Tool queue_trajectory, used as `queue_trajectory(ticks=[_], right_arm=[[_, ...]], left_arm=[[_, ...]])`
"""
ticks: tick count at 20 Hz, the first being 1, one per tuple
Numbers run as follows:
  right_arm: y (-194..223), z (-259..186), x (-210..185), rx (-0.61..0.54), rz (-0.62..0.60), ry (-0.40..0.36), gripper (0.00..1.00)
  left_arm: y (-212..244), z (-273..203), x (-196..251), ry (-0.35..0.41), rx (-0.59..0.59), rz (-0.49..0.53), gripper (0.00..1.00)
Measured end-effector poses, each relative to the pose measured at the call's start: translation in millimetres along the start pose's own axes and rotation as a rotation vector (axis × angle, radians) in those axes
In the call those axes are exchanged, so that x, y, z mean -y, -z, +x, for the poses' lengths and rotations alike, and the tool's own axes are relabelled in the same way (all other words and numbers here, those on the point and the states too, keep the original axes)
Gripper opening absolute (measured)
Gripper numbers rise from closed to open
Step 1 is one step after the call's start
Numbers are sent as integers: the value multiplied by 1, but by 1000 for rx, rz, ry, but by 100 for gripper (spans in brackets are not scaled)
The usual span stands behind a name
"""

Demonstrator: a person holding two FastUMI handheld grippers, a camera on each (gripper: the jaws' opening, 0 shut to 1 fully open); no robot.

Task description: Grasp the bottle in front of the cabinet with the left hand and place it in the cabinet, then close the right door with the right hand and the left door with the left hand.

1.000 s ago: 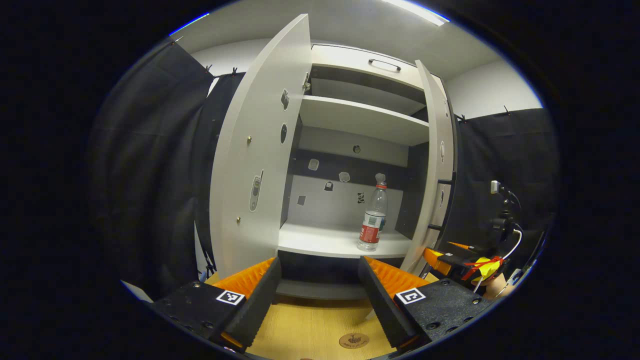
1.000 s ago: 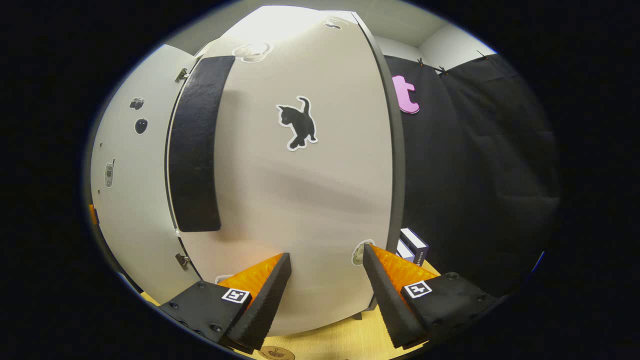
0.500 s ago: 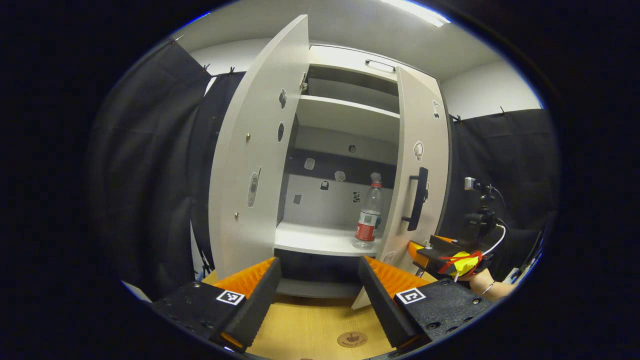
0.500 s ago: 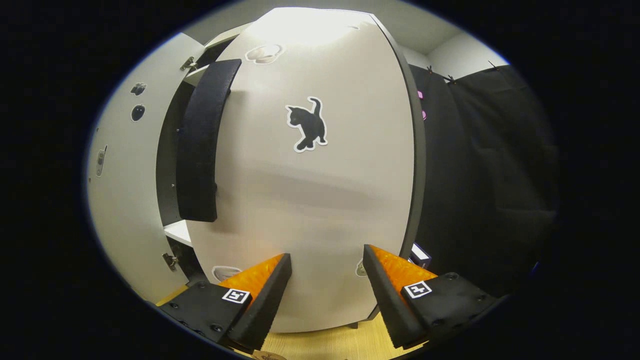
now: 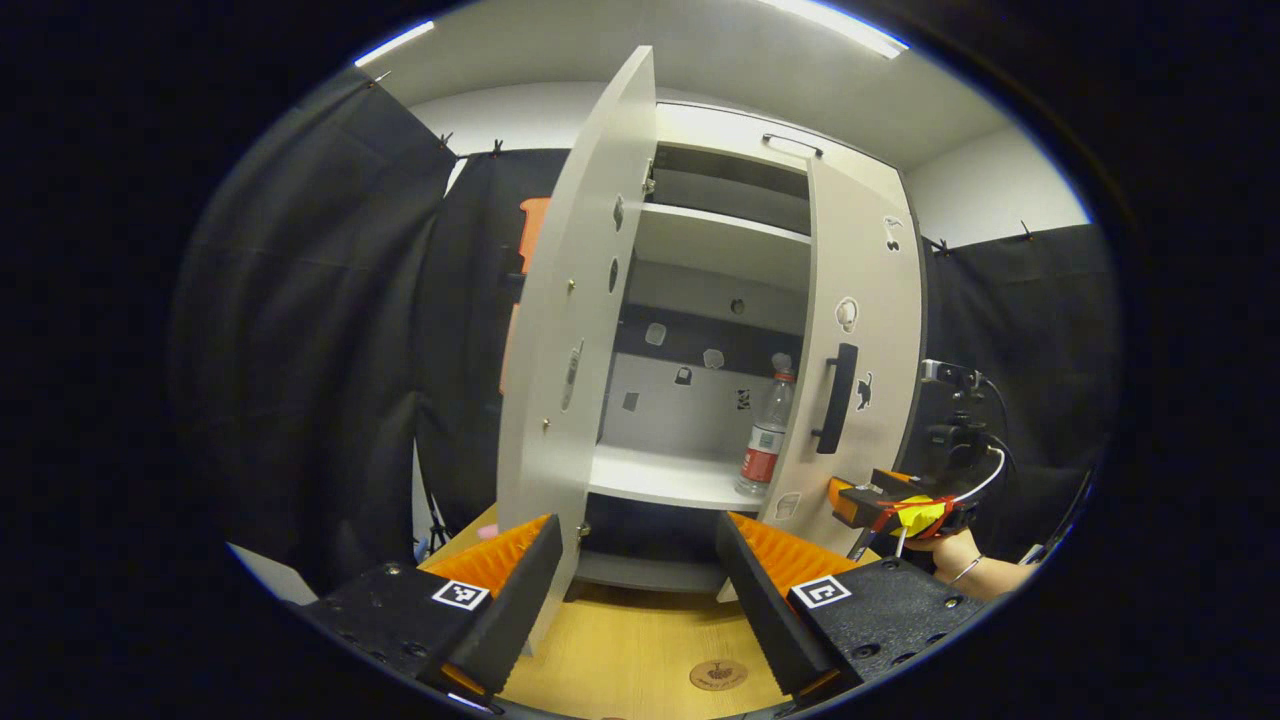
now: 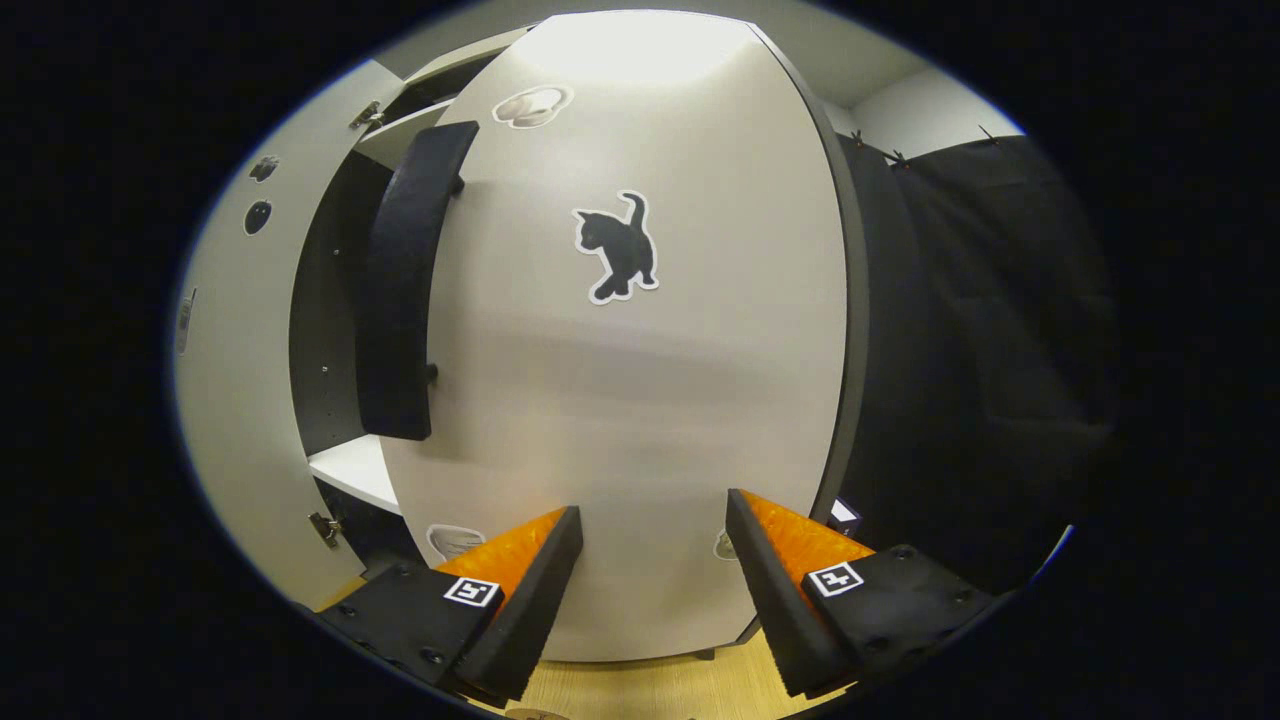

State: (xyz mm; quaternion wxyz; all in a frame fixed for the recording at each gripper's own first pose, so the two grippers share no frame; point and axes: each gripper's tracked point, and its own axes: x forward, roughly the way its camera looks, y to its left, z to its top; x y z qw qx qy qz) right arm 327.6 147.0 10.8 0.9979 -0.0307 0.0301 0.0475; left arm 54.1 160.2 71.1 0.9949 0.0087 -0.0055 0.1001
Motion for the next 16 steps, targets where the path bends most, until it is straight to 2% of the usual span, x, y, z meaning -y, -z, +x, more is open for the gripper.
queue_trajectory(ticks=[3,7,11,13,16], right_arm=[[2,-11,-11,-13,25,-26,96],[1,-42,-22,-3,-4,-63,96],[-10,-73,-17,23,-13,-71,96],[-20,-89,-8,44,-23,-60,96],[-33,-107,8,75,-22,-36,96]], left_arm=[[-6,-13,-27,-63,14,19,95],[-15,-25,-75,-175,36,79,95],[-20,-21,-116,-244,50,95,95],[-20,-8,-129,-261,51,105,95],[-12,19,-140,-245,30,97,94]])
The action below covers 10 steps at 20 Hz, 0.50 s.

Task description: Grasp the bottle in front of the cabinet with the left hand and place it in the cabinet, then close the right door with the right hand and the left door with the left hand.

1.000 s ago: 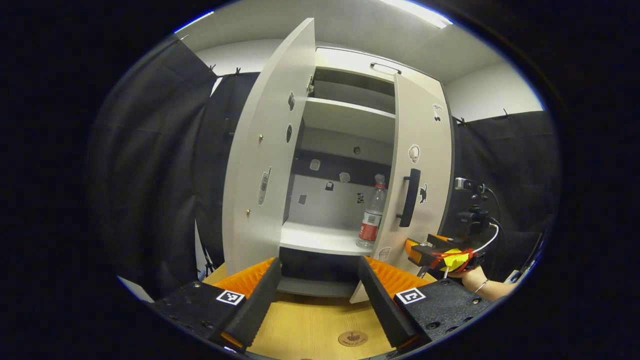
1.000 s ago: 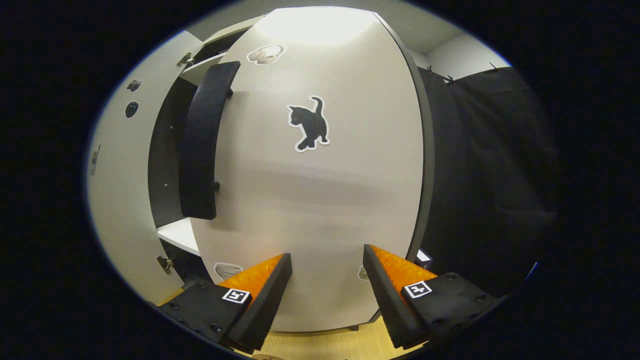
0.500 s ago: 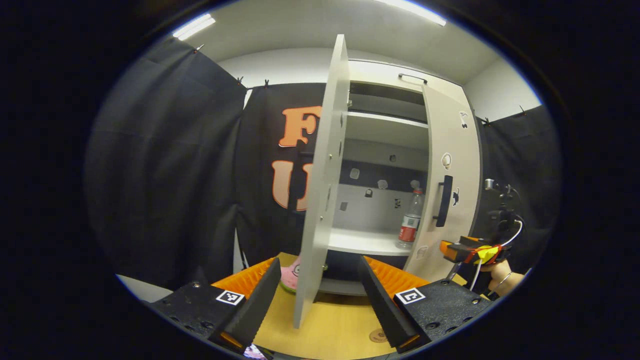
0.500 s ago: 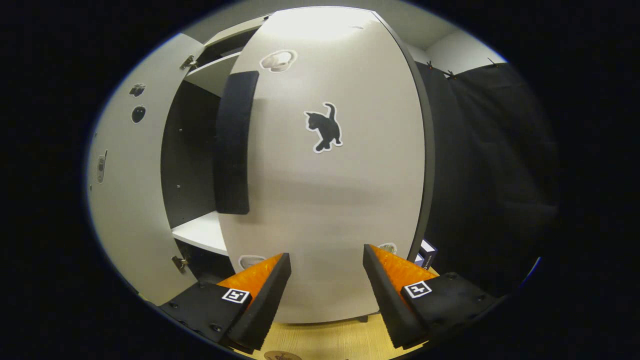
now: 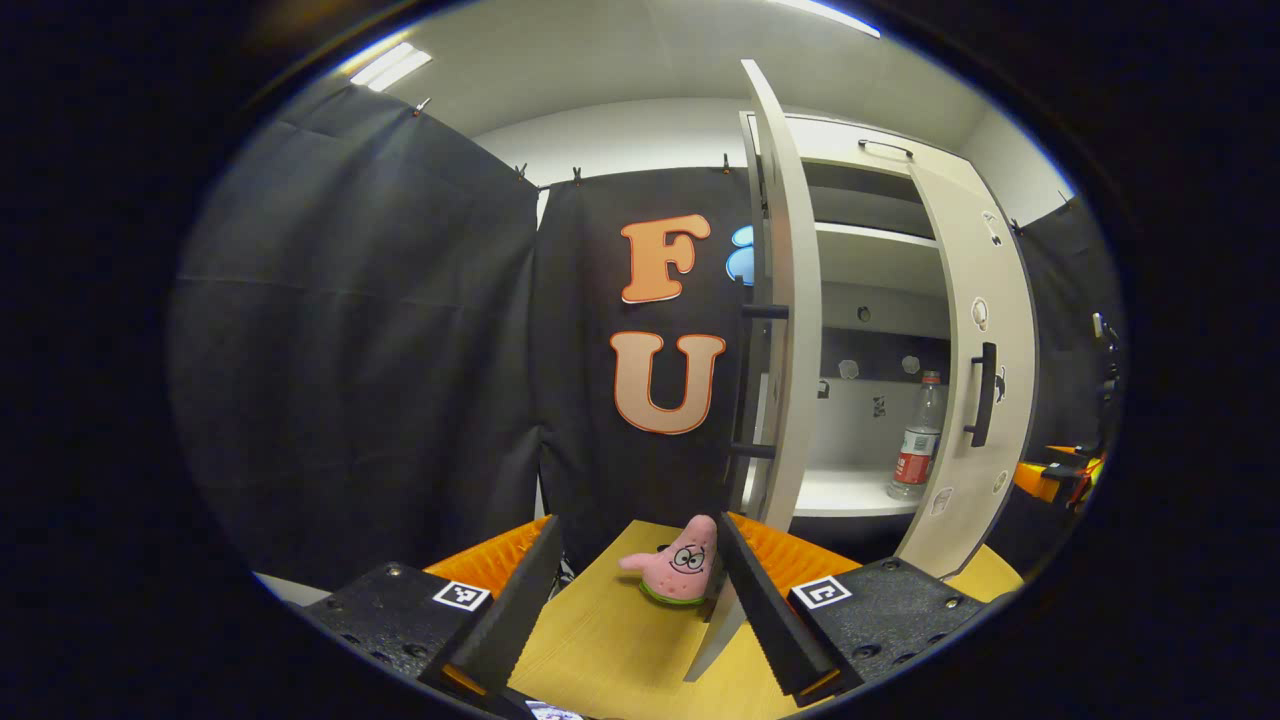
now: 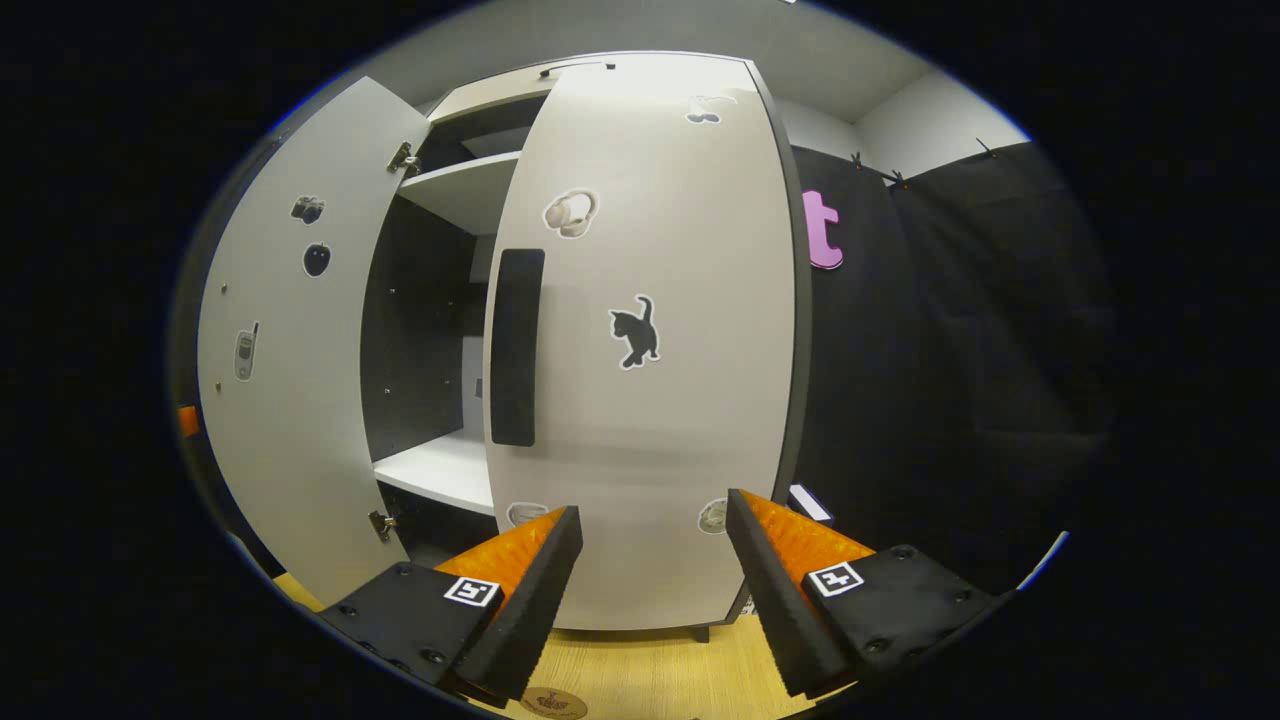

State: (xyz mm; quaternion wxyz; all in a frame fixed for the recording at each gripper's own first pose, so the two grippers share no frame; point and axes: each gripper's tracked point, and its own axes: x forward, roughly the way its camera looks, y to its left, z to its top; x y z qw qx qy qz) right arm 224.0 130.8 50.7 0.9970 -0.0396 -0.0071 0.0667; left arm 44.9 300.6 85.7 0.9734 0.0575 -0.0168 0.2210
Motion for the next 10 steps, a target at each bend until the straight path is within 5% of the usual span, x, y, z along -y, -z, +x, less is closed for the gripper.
queue_trajectory(ticks=[10], right_arm=[[-40,-58,59,27,7,95,96]], left_arm=[[29,33,30,146,-91,-63,94]])
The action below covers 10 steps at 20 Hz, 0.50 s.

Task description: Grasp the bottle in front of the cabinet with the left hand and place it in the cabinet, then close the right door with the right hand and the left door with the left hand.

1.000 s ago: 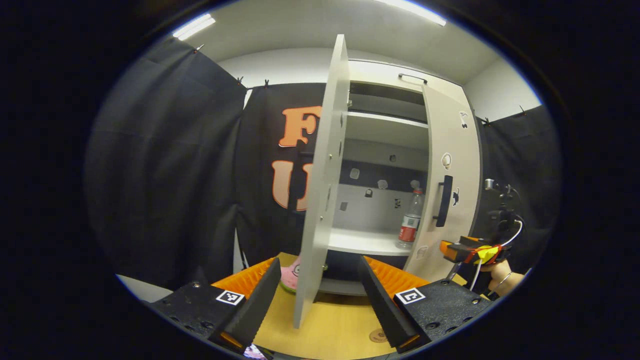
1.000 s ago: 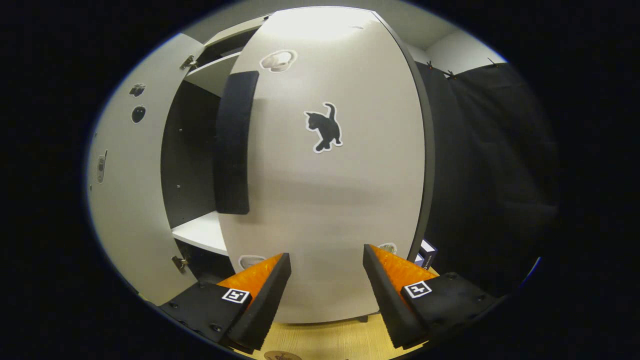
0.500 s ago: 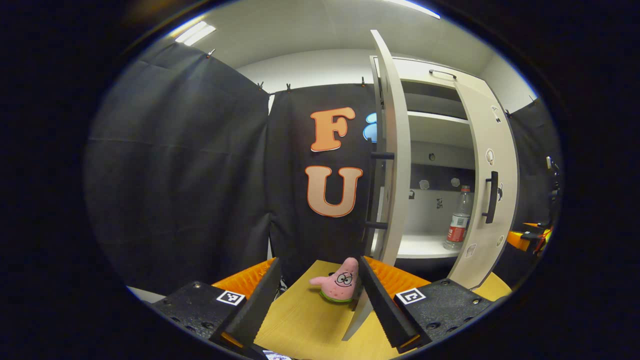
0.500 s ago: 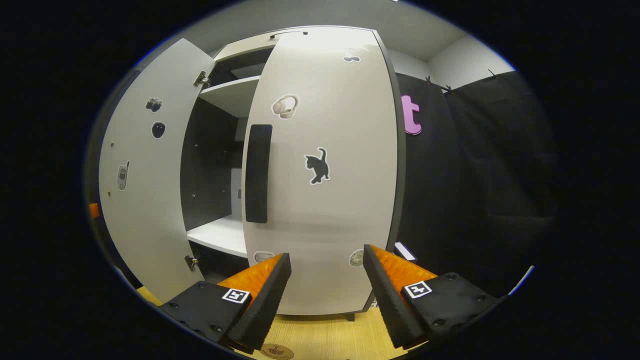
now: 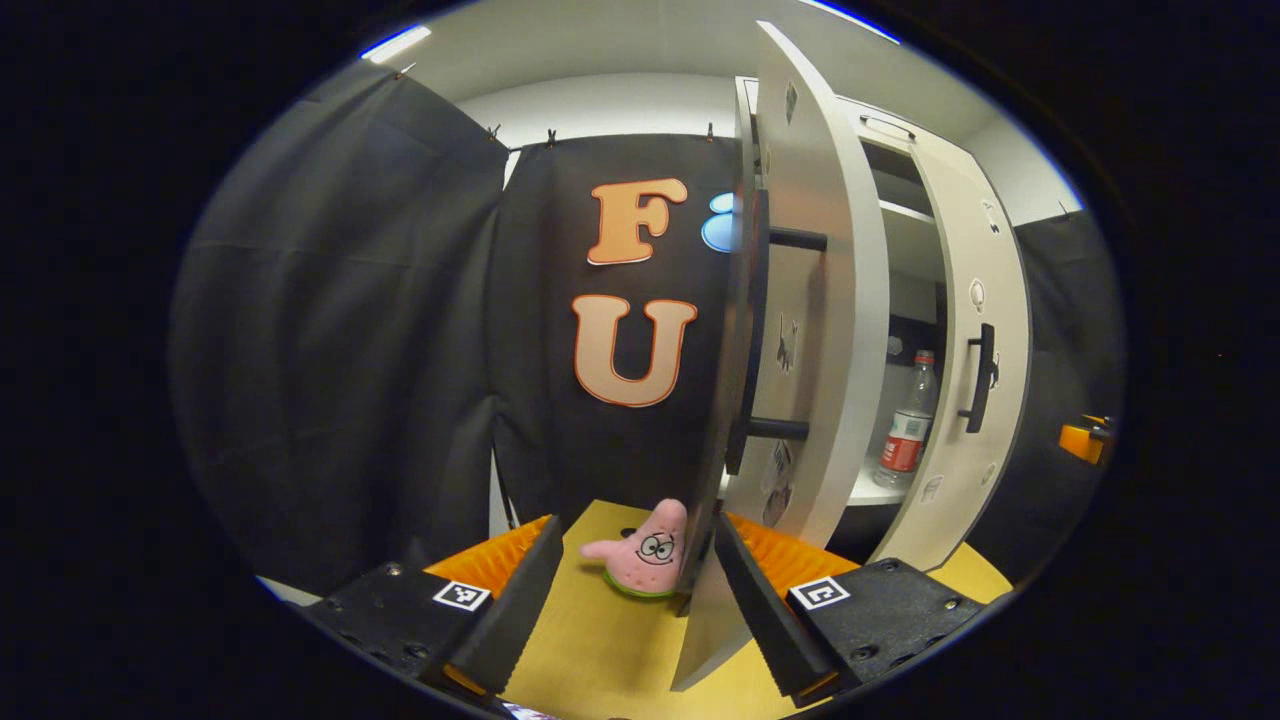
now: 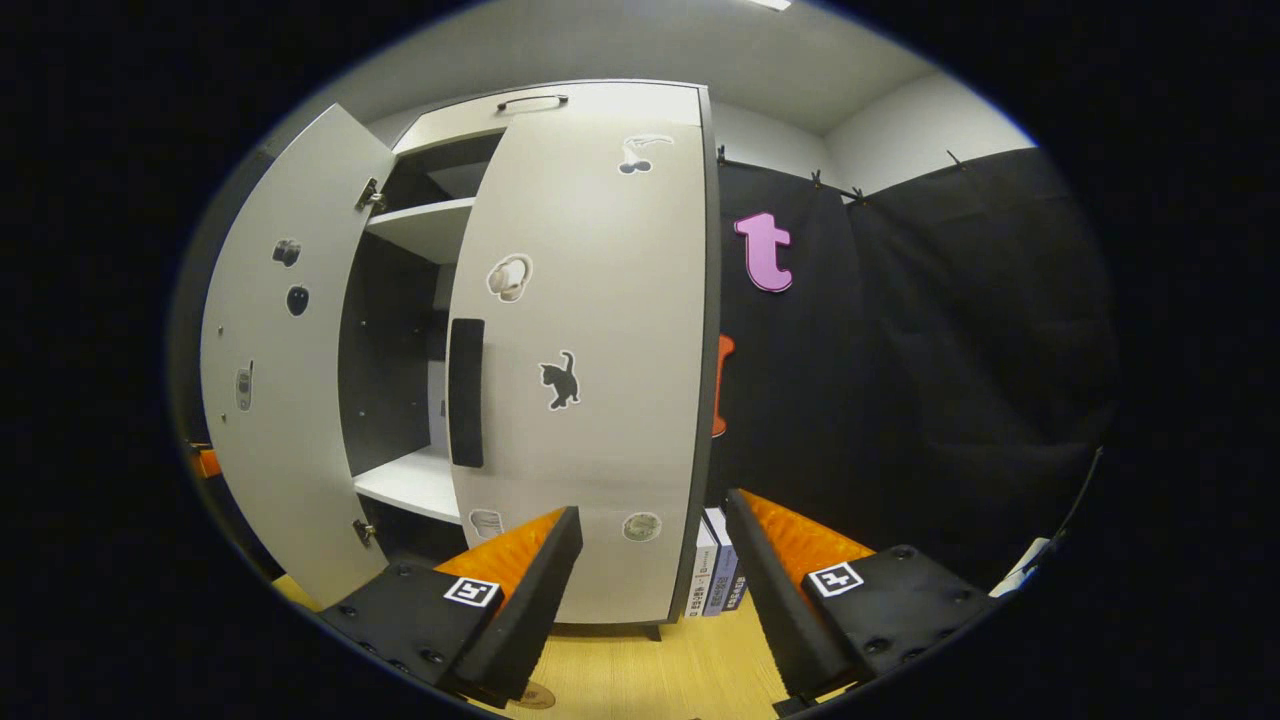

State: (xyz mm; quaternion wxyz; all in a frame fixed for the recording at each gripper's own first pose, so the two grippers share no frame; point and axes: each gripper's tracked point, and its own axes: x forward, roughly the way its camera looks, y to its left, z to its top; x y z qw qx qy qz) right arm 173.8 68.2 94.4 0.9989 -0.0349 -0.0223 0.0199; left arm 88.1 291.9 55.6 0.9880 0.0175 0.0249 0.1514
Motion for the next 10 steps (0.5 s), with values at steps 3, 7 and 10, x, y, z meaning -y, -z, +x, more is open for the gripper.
queue_trajectory(ticks=[3,7,10], right_arm=[[-14,-18,22,33,-2,40,96],[-20,-40,47,49,-24,87,96],[-25,-53,56,58,-37,98,96]], left_arm=[[4,0,26,66,-14,5,94],[8,5,64,155,-35,12,94],[11,10,90,208,-47,12,94]])
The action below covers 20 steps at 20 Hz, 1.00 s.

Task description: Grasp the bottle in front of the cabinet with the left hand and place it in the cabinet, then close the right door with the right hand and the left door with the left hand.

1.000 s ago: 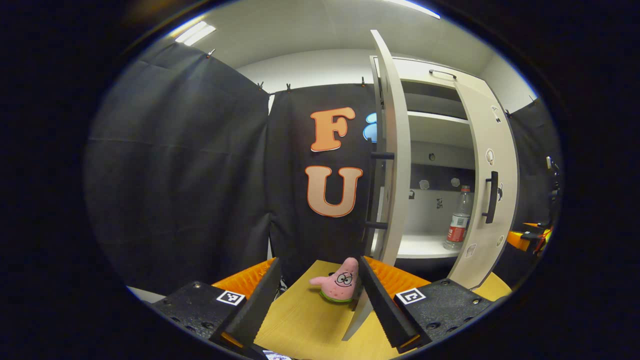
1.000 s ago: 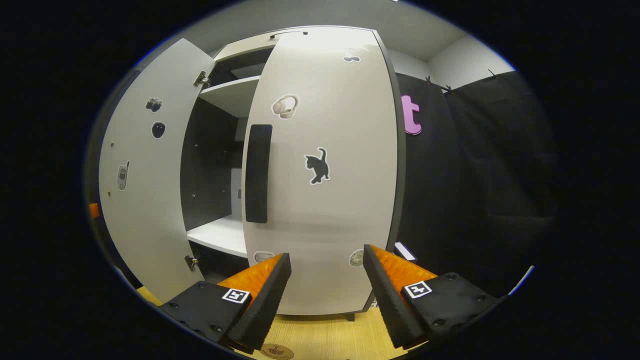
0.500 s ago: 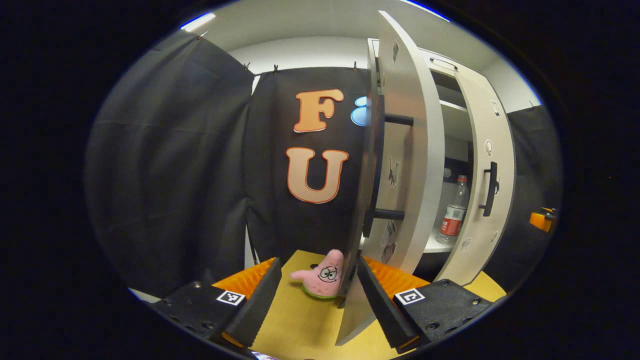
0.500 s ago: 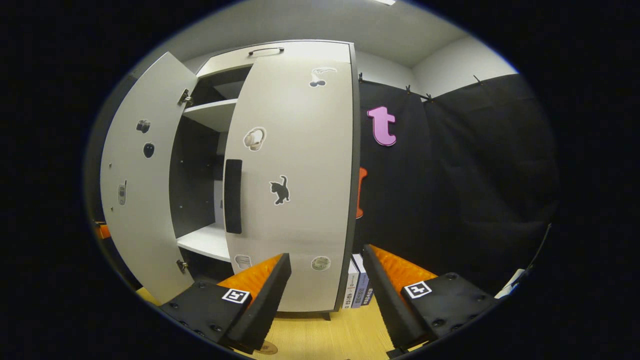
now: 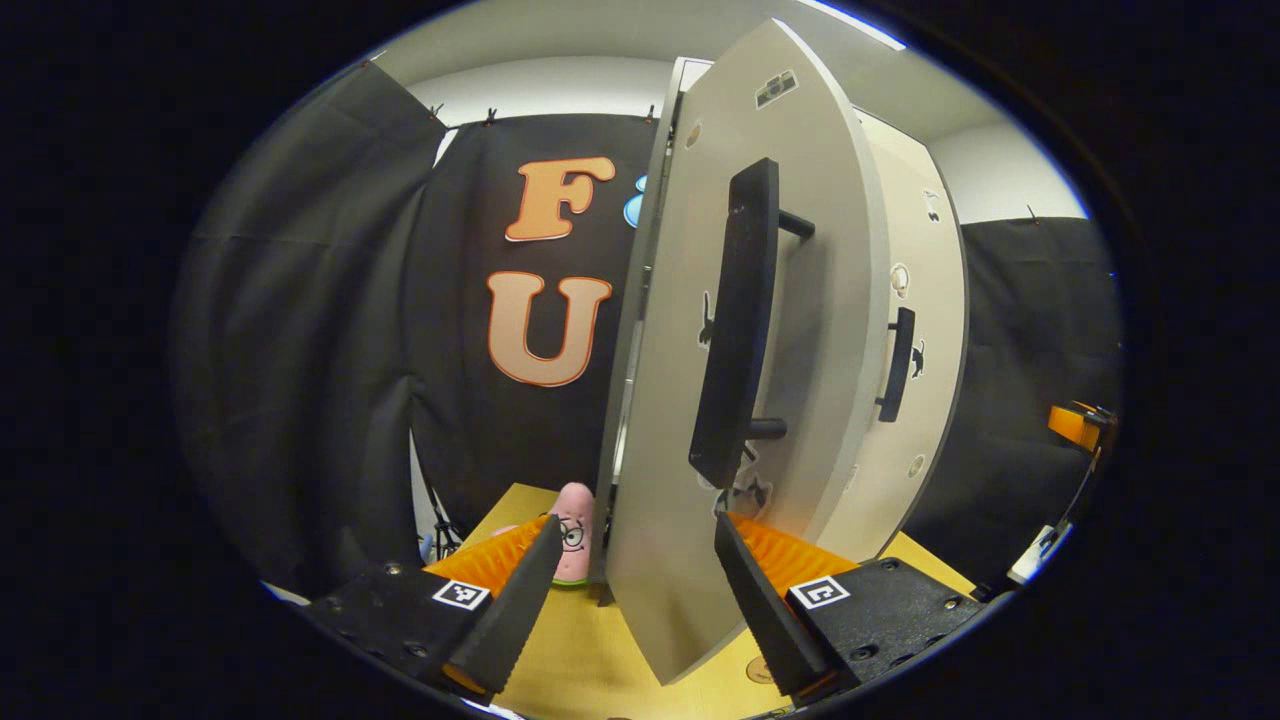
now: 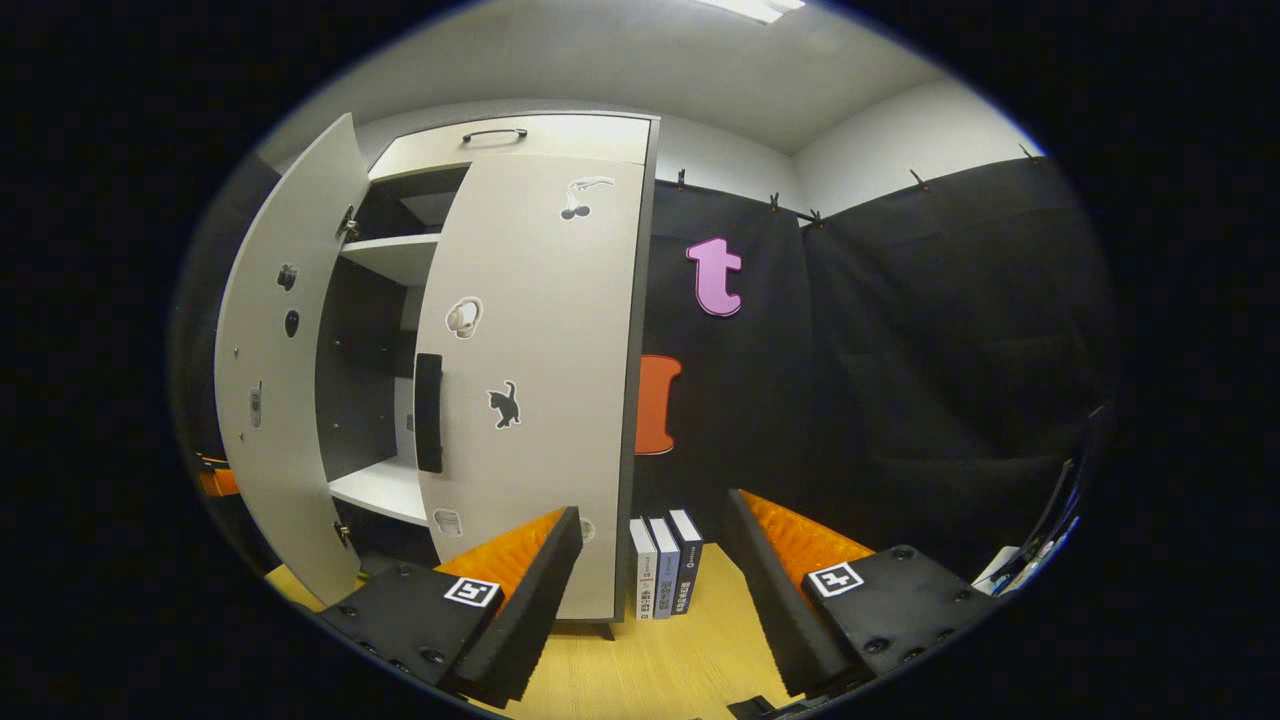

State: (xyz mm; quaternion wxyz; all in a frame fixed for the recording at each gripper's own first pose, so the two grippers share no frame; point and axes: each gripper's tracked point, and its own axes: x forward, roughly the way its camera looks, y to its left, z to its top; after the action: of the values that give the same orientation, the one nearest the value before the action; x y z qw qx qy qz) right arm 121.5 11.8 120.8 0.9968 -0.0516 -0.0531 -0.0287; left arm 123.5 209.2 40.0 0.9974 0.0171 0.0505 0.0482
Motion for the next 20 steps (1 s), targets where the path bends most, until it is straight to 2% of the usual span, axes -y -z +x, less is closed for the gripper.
queue_trajectory(ticks=[6,11,15,20], right_arm=[[-16,-10,24,35,19,28,95],[-19,-4,42,49,-5,21,96],[-18,11,59,45,-18,17,95],[-22,26,72,50,-12,1,96]], left_arm=[[5,31,40,80,2,8,94],[6,67,75,124,12,-43,94],[4,105,96,107,14,3,94],[5,116,106,57,14,17,94]])
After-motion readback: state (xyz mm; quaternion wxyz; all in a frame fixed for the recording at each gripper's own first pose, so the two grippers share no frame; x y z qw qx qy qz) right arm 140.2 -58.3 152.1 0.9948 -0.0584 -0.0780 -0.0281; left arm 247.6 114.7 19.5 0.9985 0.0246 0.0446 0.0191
